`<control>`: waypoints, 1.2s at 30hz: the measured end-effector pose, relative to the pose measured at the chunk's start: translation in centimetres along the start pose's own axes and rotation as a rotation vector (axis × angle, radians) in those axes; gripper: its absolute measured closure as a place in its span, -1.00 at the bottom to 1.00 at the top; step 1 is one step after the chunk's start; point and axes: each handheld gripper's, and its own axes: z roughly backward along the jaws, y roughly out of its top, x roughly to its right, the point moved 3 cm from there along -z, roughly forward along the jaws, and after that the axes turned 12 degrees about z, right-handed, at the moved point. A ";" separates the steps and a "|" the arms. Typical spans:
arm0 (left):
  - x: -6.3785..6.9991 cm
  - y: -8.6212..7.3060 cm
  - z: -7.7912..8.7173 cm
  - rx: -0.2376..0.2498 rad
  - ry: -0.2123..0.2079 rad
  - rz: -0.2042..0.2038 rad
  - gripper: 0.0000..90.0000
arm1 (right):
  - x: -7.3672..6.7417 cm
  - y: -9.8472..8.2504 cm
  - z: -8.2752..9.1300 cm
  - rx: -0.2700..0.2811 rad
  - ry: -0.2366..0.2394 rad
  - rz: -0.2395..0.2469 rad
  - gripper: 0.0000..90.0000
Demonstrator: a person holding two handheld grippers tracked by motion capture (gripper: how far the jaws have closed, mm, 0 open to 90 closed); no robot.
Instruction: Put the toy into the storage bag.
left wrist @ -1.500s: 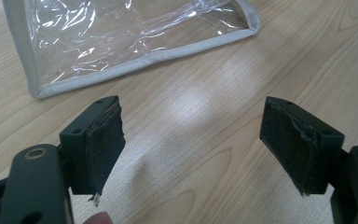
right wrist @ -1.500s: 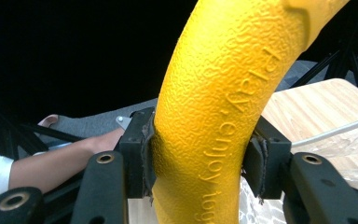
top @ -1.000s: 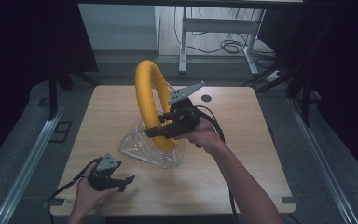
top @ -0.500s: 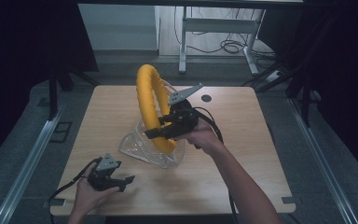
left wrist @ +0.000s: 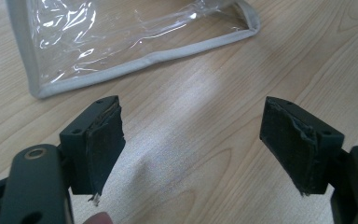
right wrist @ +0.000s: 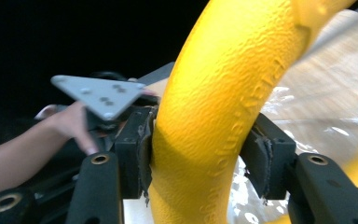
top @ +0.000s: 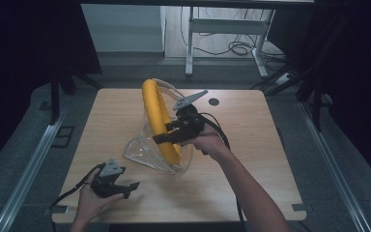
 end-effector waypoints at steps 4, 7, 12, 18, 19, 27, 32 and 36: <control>0.0 0.0 -0.1 -0.003 -0.001 -0.001 -0.52 | 1.1 -0.4 0.5 0.048 -0.046 -0.031 0.03; 0.0 0.0 -0.1 -0.004 0.000 -0.001 -0.52 | 1.0 -0.4 0.7 0.043 -0.074 -0.003 -0.03; 0.1 0.0 -0.1 -0.002 -0.001 -0.002 -0.52 | 0.6 -0.4 1.1 0.039 -0.129 0.023 -0.12; 0.0 0.0 -0.1 -0.004 0.000 -0.003 -0.52 | 0.6 -0.7 2.1 0.062 -0.155 0.031 -0.20; 0.1 0.0 -0.1 -0.004 0.000 -0.002 -0.52 | 0.5 -0.8 2.3 0.067 -0.160 0.030 -0.20; 0.2 0.0 -0.1 -0.004 -0.001 -0.002 -0.52 | 0.3 -2.4 4.6 0.093 -0.208 0.032 -0.20; 0.2 0.0 -0.2 -0.010 0.000 -0.007 -0.52 | 0.4 -3.8 5.9 0.099 -0.234 0.023 -0.21; 0.2 0.0 -0.2 -0.010 0.001 -0.006 -0.52 | 0.7 -5.4 7.0 0.097 -0.264 0.012 -0.21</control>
